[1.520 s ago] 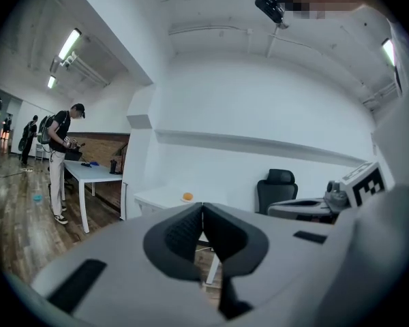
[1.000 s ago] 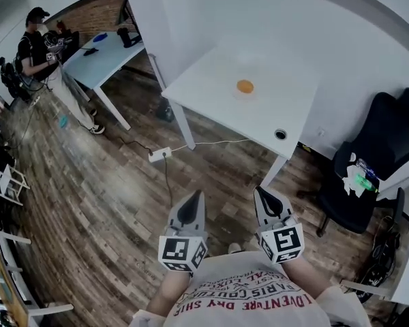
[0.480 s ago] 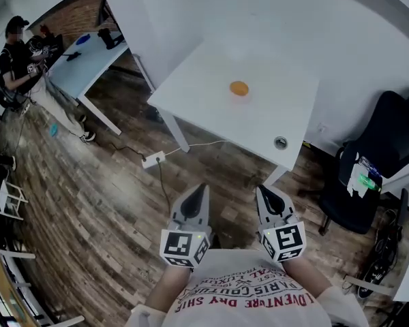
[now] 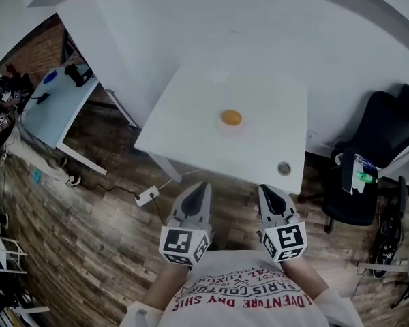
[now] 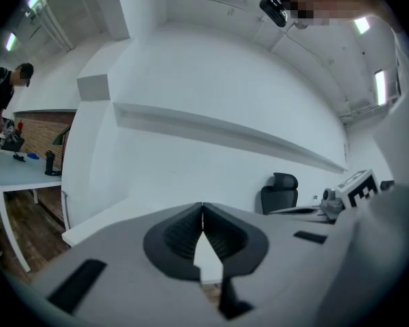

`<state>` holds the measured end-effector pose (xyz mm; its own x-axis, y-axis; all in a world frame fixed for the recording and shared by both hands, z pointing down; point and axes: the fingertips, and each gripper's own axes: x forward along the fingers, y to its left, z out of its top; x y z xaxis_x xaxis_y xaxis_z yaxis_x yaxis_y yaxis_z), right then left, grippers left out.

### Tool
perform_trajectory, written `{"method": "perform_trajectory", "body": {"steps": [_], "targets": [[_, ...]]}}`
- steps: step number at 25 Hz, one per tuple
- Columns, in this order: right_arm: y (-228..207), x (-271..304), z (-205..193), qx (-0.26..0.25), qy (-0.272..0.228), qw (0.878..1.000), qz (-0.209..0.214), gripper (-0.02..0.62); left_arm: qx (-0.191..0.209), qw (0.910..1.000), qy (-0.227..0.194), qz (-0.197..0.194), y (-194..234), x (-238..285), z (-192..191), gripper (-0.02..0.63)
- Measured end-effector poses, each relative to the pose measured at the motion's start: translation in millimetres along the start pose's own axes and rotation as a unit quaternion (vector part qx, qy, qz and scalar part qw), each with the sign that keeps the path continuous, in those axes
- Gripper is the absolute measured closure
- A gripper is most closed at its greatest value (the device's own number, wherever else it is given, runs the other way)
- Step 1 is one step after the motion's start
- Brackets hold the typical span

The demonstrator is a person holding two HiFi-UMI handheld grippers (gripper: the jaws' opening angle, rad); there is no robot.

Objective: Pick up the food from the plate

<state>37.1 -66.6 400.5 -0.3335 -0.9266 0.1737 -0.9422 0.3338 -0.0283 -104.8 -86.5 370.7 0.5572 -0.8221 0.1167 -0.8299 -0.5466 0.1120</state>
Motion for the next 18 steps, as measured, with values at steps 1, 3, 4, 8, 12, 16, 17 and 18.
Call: {"method": "perform_trajectory", "body": {"steps": [1, 3, 4, 8, 12, 16, 17, 18], "targets": [[1, 12, 5, 0.002, -0.002, 1.0, -0.01, 0.586, 0.002, 1.0, -0.001, -0.008, 12, 8, 5, 0.598], [3, 36, 11, 0.005, -0.004, 1.0, -0.028, 0.586, 0.003, 0.9998, -0.003, -0.021, 38, 21, 13, 0.598], [4, 48, 13, 0.008, -0.004, 0.999, -0.036, 0.586, 0.003, 0.9996, -0.003, -0.027, 50, 27, 16, 0.598], [15, 94, 16, 0.035, 0.002, 0.998, -0.055, 0.586, 0.005, 0.9991, 0.002, -0.041, 97, 49, 20, 0.598], [27, 128, 12, 0.049, 0.02, 0.997, -0.054, 0.586, 0.005, 0.9978, 0.004, -0.065, 115, 75, 18, 0.598], [16, 151, 9, 0.046, 0.03, 0.996, -0.068, 0.586, -0.007, 0.9961, 0.023, -0.085, 124, 103, 5, 0.598], [11, 157, 9, 0.049, 0.031, 0.996, -0.072, 0.586, -0.01, 0.9959, 0.028, -0.085, 128, 112, 3, 0.598], [5, 162, 9, 0.051, 0.032, 0.995, -0.075, 0.586, -0.014, 0.9957, 0.033, -0.086, 131, 120, 2, 0.598]]}}
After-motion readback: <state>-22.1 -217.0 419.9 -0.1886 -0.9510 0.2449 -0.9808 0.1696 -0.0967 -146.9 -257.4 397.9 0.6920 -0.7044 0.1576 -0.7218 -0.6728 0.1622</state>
